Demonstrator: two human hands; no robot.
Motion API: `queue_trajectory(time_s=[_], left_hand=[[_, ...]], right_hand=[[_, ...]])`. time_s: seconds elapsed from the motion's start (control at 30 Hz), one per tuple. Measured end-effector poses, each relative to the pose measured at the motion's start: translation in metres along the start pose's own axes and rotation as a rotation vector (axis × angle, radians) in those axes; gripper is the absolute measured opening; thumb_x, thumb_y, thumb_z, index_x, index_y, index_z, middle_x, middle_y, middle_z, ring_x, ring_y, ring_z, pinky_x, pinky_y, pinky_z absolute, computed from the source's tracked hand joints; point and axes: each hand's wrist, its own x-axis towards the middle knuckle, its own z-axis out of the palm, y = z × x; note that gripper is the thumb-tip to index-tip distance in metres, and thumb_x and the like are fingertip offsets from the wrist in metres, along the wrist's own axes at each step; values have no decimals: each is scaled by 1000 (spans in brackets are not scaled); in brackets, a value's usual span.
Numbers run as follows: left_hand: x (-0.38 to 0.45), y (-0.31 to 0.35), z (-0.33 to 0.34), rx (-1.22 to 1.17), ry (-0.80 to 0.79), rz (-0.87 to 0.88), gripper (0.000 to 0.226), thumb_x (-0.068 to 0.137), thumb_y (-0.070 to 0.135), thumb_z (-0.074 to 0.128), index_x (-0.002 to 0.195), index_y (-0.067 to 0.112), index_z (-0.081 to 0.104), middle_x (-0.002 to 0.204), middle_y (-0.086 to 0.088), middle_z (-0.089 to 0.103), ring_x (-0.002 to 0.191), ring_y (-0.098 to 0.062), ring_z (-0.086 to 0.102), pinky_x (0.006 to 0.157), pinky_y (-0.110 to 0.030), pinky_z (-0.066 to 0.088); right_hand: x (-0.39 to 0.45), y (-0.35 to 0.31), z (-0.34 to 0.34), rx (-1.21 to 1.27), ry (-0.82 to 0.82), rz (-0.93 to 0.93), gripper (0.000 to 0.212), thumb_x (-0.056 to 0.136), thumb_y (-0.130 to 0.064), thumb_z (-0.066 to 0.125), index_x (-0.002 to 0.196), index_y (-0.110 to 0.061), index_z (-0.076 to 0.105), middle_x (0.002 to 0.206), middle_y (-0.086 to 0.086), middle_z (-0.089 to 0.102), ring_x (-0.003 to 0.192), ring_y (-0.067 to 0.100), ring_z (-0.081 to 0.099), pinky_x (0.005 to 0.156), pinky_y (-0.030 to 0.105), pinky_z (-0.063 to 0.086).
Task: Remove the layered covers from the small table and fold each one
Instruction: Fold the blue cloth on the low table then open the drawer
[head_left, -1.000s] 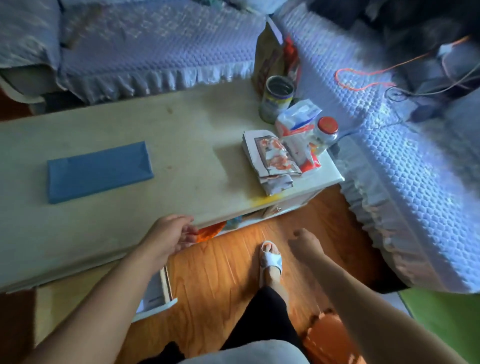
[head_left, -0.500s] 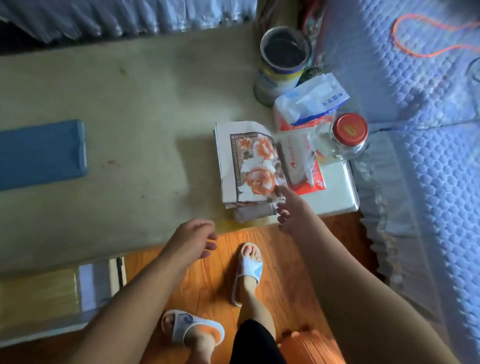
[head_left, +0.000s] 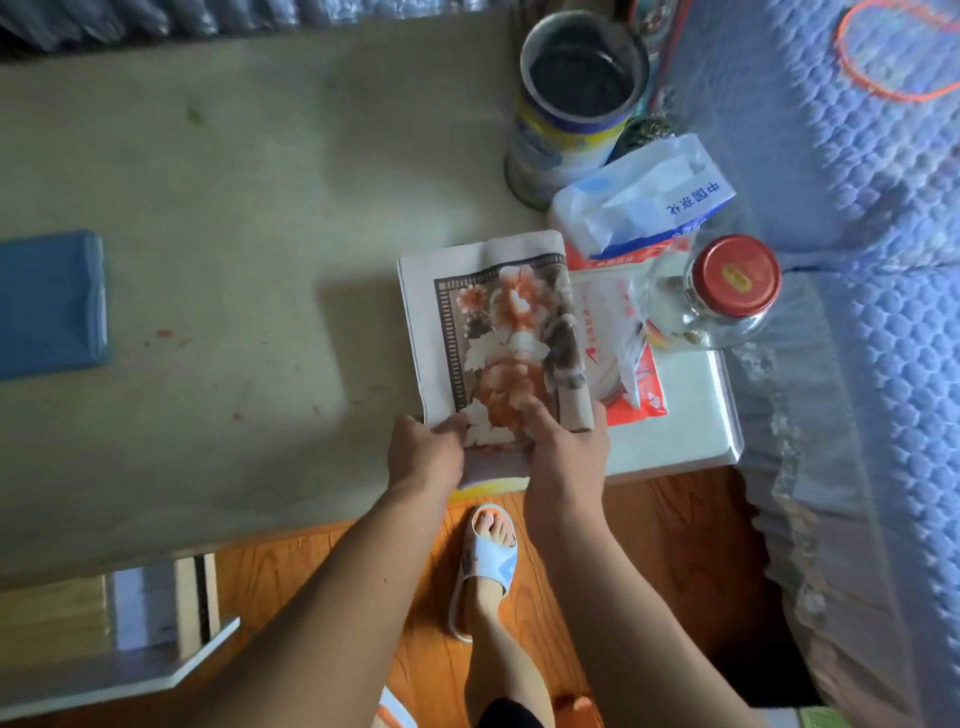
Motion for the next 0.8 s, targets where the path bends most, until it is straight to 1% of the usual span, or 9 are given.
queue_trajectory(time_s=[0.07, 0.17, 0.27, 0.33, 0.43, 0.57, 0.67, 0.73, 0.8], left_hand=[[3, -3, -3, 9, -36, 12, 43, 88, 42, 69, 115, 11, 59, 115, -9, 68, 104, -33, 65, 92, -41, 54], [7, -4, -14, -175, -176, -18, 36, 86, 45, 69, 108, 19, 59, 111, -7, 72, 93, -29, 72, 82, -48, 61], [-6, 3, -47, -496, -237, 60, 10, 101, 15, 58, 111, 13, 58, 106, -11, 74, 80, -23, 76, 64, -37, 62], [-20, 8, -83, -519, -236, 245, 16, 103, 7, 53, 117, 11, 58, 111, -9, 74, 93, -24, 76, 73, -39, 63], [-38, 5, -145, -499, -125, 445, 17, 102, 7, 54, 116, 17, 57, 116, -4, 73, 106, -26, 72, 82, -44, 62], [-68, -15, -220, -263, 104, 518, 21, 100, 19, 60, 105, 39, 59, 112, 5, 72, 104, -19, 72, 81, -43, 62], [-80, -39, -247, -105, 287, 448, 21, 98, 23, 65, 106, 40, 58, 103, 13, 67, 95, -10, 68, 79, -40, 58], [-80, -57, -250, -157, 347, 371, 24, 97, 22, 67, 114, 38, 58, 103, 13, 67, 96, -11, 68, 79, -40, 58], [-79, -74, -243, -295, 373, 281, 26, 96, 20, 68, 116, 33, 60, 108, 6, 70, 100, -19, 70, 83, -44, 59]], right_hand=[[-2, -5, 6, 32, -90, 37, 44, 83, -15, 78, 124, -26, 67, 115, 11, 73, 108, 32, 69, 92, 49, 57], [-7, -14, -1, -155, -153, -36, 28, 84, -2, 73, 109, -14, 71, 99, 12, 76, 98, 32, 72, 83, 44, 60], [-16, -10, -2, -427, -341, -179, 29, 80, 0, 78, 106, -9, 67, 96, 9, 75, 93, 26, 72, 79, 34, 58], [-14, 0, 4, -531, -411, -215, 48, 75, -11, 87, 117, -8, 64, 109, 12, 70, 102, 24, 69, 87, 38, 57], [-9, 16, 12, -832, -375, -436, 68, 70, -24, 85, 131, -11, 60, 132, 10, 55, 120, 25, 55, 100, 41, 50], [-6, 17, 5, -1123, -103, -693, 52, 77, -20, 81, 123, -6, 63, 120, 14, 57, 107, 34, 51, 95, 40, 41], [0, 14, 7, -1080, -6, -389, 64, 79, -32, 80, 128, -1, 55, 121, 21, 55, 113, 41, 49, 96, 42, 36], [3, 15, 9, -1035, -15, -24, 73, 85, -53, 69, 134, -3, 47, 131, 19, 48, 124, 39, 45, 101, 40, 35], [8, 14, 7, -1042, -36, 112, 80, 84, -64, 64, 136, -6, 46, 134, 17, 46, 126, 36, 45, 106, 41, 34]])
